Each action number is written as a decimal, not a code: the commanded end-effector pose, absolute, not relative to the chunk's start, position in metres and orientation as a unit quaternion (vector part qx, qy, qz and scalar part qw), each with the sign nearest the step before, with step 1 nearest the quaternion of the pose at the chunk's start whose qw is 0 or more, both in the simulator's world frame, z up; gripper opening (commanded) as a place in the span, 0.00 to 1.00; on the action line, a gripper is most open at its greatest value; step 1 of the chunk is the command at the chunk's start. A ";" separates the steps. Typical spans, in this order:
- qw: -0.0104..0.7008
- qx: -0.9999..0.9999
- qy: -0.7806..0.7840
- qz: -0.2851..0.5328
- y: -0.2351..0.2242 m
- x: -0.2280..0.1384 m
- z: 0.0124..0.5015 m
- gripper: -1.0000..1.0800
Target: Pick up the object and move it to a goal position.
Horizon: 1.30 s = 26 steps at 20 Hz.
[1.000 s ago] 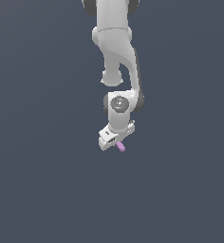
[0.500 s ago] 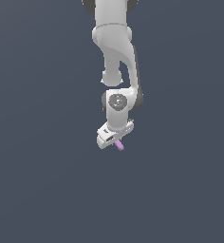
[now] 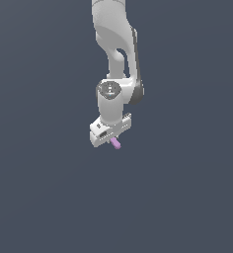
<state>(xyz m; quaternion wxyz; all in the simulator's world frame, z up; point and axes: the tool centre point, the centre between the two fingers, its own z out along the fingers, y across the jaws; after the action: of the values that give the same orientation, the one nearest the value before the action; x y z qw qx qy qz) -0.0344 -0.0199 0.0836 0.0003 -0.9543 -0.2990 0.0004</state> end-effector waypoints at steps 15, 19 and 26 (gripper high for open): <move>0.001 -0.954 -0.299 -0.001 -0.136 -0.058 0.255 0.00; 0.001 -0.954 -0.299 -0.001 -0.163 -0.062 0.295 0.00; 0.001 -0.954 -0.299 0.000 -0.200 -0.067 0.347 0.00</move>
<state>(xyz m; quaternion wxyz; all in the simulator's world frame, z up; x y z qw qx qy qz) -0.0655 -0.1932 0.3373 0.0003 -0.9545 -0.2982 -0.0012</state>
